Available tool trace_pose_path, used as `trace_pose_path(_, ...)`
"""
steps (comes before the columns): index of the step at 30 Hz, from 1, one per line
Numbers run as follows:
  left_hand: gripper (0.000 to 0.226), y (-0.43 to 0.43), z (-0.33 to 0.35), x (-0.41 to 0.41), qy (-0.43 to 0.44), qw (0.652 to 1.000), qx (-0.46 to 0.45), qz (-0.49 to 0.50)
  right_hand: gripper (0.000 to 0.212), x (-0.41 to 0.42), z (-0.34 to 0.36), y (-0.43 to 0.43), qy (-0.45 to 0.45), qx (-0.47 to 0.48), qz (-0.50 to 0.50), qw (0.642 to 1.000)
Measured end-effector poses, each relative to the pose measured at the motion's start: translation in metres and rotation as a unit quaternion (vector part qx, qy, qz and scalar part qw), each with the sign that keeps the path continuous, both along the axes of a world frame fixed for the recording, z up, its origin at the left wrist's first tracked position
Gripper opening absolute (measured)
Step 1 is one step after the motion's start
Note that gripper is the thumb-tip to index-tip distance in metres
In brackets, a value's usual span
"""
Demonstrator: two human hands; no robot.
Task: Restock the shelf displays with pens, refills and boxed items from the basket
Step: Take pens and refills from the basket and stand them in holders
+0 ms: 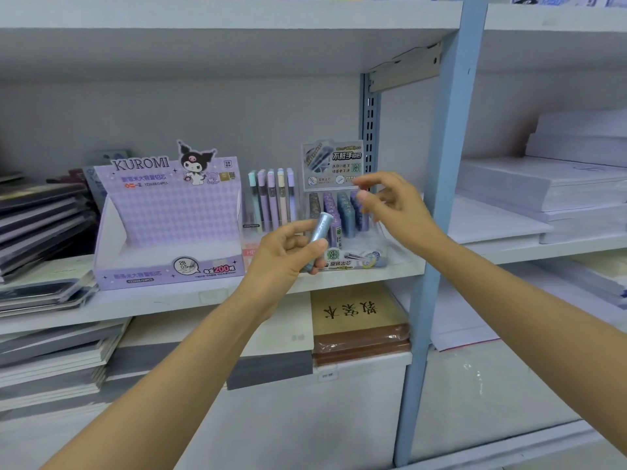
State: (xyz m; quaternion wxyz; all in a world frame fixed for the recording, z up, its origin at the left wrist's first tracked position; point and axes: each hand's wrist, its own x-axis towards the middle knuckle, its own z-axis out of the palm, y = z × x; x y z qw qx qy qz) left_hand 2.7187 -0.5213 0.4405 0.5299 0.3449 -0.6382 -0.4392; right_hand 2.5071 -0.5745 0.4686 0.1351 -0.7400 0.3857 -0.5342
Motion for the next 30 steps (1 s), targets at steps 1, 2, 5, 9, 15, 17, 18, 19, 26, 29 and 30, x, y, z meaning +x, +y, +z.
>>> trace_pose_path(1,0.027,0.0,0.001,-0.001,-0.002,1.0,0.001,0.005,0.025,0.002,0.003,0.008,-0.012,0.019,0.057,0.998)
trace_pose_path(2,0.03,0.0,0.001,-0.003,-0.004,1.0,0.0,0.009,0.027,0.005,0.005,0.015,-0.006,0.036,0.101,0.994)
trace_pose_path(5,0.035,0.002,0.003,-0.008,-0.01,1.0,-0.003,0.023,0.025,0.011,0.006,0.029,0.044,0.071,0.168,0.982)
trace_pose_path(9,0.035,0.006,0.006,-0.009,0.028,0.999,0.007,0.022,0.015,0.008,0.004,0.034,-0.041,0.105,0.178,0.978)
trace_pose_path(15,0.023,0.009,0.009,-0.005,0.112,0.993,-0.018,0.021,0.012,0.004,-0.003,0.038,-0.084,0.161,0.181,0.967)
trace_pose_path(17,0.02,0.011,0.009,-0.006,0.11,0.993,-0.033,0.036,0.01,0.004,-0.006,0.041,-0.054,0.178,0.193,0.963)
trace_pose_path(18,0.021,0.012,0.009,-0.008,0.103,0.993,-0.04,0.039,0.01,0.005,-0.006,0.042,-0.034,0.183,0.194,0.963)
trace_pose_path(19,0.021,0.012,0.01,-0.009,0.094,0.994,-0.047,0.042,0.011,0.006,-0.007,0.044,-0.011,0.182,0.188,0.965)
trace_pose_path(26,0.021,0.013,0.014,-0.021,0.004,0.991,-0.123,0.044,0.034,0.015,0.005,0.047,0.006,0.044,0.14,0.989)
trace_pose_path(29,0.022,0.013,0.015,-0.026,-0.036,0.988,-0.145,0.04,0.025,0.018,0.01,0.046,0.017,0.046,0.157,0.986)
trace_pose_path(30,0.022,0.013,0.014,-0.026,-0.052,0.986,-0.149,0.054,0.023,0.017,0.011,0.045,-0.001,0.041,0.151,0.988)
